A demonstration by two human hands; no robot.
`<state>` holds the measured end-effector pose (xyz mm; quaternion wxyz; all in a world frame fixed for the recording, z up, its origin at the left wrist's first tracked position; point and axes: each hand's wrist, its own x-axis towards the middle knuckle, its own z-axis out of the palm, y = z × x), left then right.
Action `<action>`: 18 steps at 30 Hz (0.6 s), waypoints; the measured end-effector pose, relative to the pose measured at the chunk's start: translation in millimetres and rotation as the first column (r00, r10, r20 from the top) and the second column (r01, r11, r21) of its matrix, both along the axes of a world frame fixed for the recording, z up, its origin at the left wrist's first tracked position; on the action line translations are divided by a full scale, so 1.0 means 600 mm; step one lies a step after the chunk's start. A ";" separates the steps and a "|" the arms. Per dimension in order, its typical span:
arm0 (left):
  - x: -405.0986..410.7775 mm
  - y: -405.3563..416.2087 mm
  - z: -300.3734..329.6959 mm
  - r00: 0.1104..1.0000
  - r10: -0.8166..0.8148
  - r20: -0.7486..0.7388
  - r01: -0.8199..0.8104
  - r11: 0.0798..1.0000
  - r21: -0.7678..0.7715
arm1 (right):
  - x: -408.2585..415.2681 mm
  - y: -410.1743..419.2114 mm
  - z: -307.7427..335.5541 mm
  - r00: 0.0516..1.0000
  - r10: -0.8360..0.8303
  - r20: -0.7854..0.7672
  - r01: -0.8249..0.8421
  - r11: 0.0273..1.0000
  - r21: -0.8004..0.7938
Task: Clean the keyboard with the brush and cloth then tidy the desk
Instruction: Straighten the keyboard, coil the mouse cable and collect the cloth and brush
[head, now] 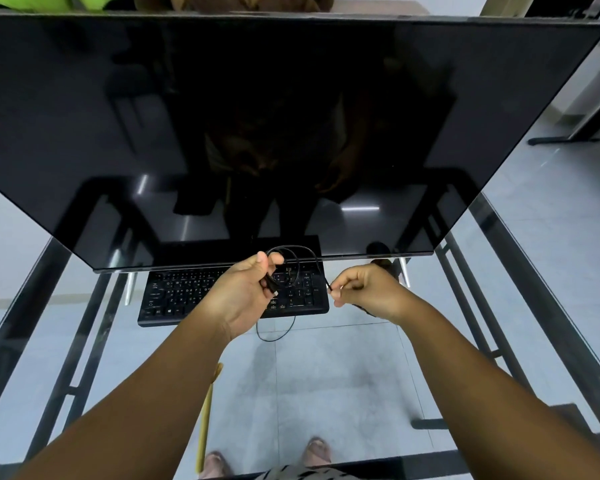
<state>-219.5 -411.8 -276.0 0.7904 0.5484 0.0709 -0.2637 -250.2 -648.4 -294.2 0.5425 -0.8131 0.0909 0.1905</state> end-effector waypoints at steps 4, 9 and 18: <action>0.001 -0.005 0.005 0.999 -0.004 0.046 0.000 0.997 0.080 | -0.005 0.000 -0.011 1.000 -0.020 -0.006 0.021 0.999 0.029; -0.002 -0.007 0.013 0.992 -0.071 0.109 0.056 0.990 0.130 | 0.002 0.009 -0.011 0.913 -0.405 0.048 0.374 0.878 0.297; -0.001 -0.015 0.019 0.975 -0.175 0.141 0.124 0.943 0.310 | 0.004 0.032 0.001 0.900 -0.391 -0.191 0.425 0.697 0.578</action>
